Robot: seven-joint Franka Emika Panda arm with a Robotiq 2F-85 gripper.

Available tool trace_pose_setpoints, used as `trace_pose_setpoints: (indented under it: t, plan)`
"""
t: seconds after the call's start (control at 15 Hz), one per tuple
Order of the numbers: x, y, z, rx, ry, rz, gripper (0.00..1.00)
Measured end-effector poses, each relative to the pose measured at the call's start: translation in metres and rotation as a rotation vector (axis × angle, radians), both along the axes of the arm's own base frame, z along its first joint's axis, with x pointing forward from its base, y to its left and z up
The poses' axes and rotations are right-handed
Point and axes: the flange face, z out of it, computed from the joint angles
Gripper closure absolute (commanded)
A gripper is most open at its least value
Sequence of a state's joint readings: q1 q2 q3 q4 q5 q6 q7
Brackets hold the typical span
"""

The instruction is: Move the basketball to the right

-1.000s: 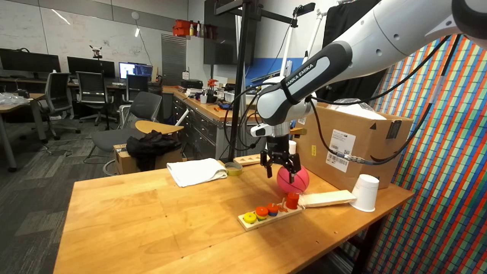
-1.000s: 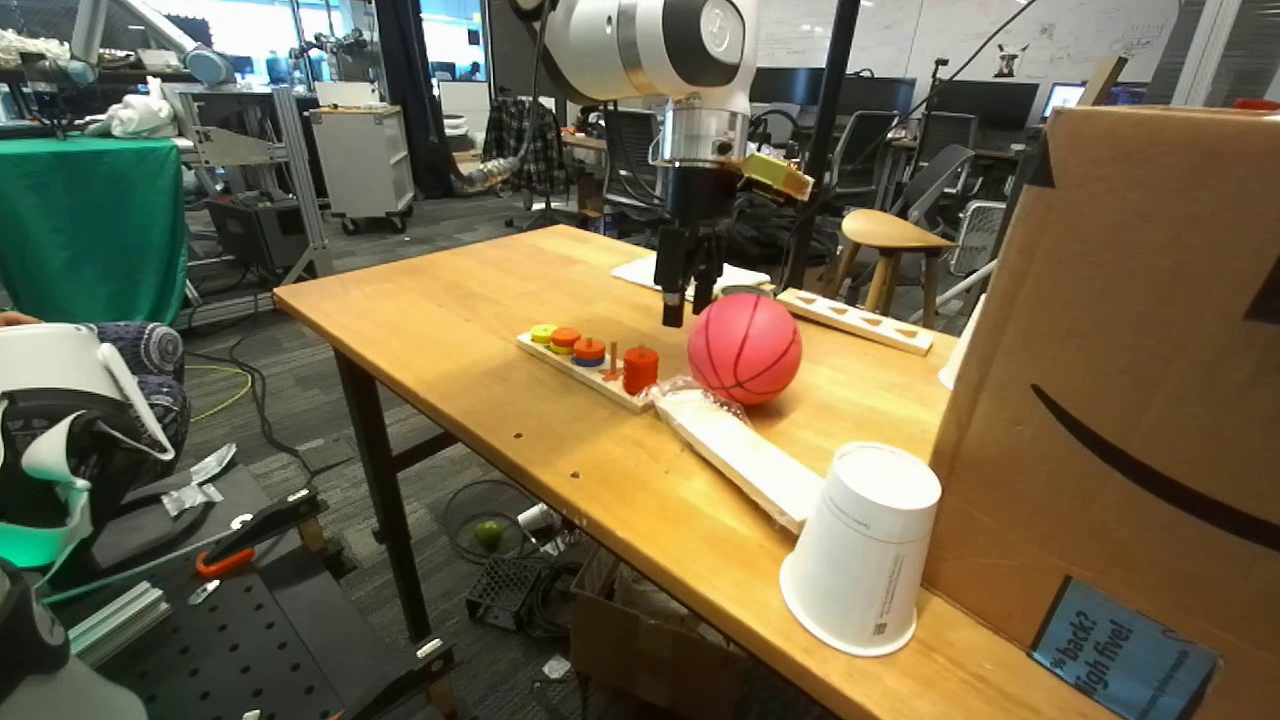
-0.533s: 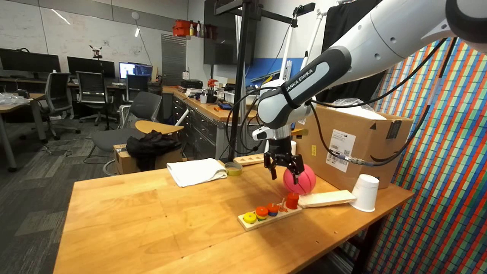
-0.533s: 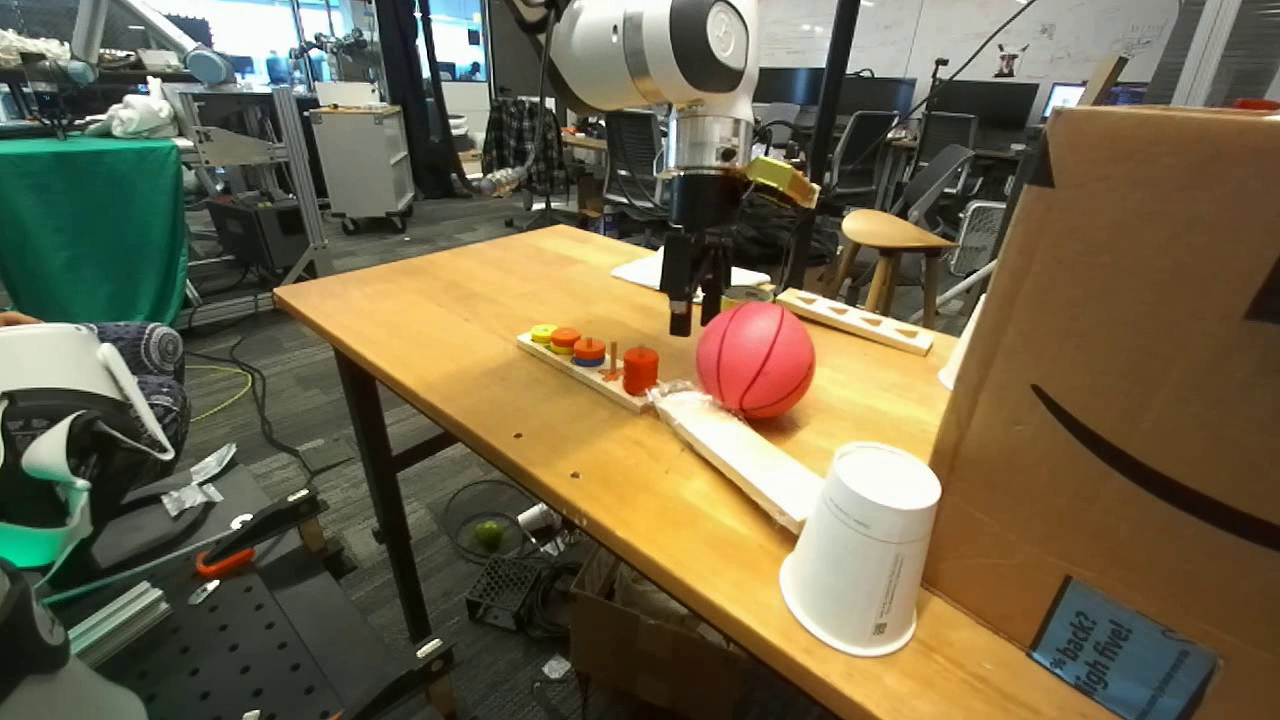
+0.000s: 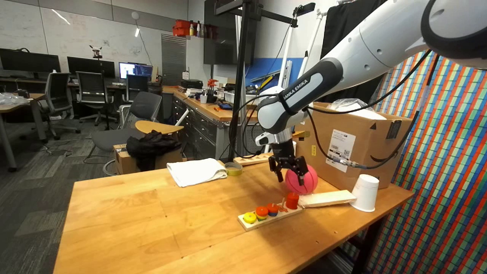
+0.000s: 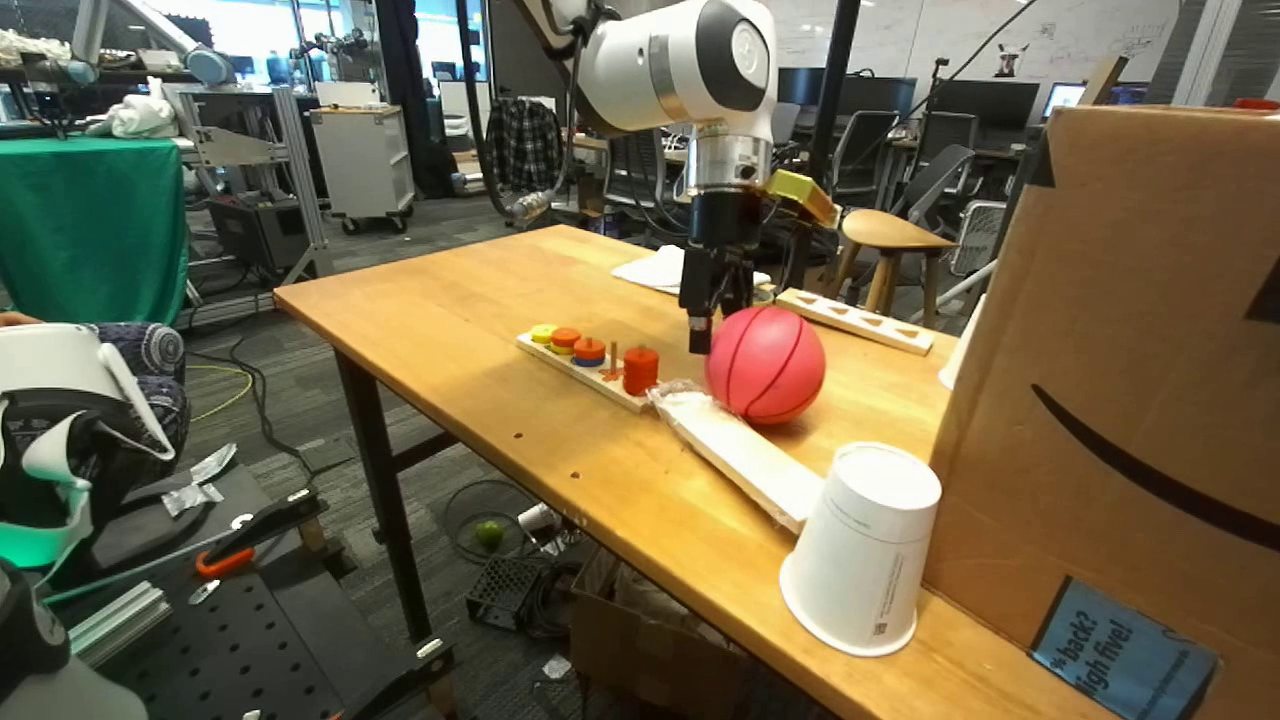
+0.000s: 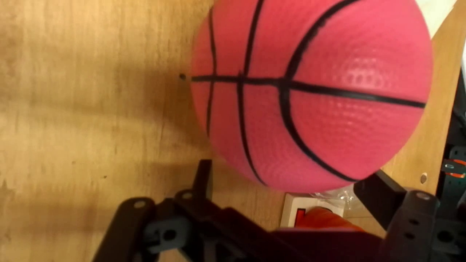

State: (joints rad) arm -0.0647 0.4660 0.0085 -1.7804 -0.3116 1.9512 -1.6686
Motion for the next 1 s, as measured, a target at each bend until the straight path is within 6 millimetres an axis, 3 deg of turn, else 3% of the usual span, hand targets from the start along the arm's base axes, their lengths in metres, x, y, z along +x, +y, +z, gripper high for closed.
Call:
trace_pose_setpoints:
  t: [0.27, 0.47, 0.73, 1.0]
  plan:
    - [0.016, -0.016, 0.013, -0.081, -0.077, 0.002, 0.00]
    - [0.032, -0.031, 0.045, -0.177, -0.190, 0.057, 0.00]
    - [0.040, -0.046, 0.096, -0.298, -0.348, 0.145, 0.00]
    - [0.034, -0.042, 0.116, -0.378, -0.512, 0.189, 0.00]
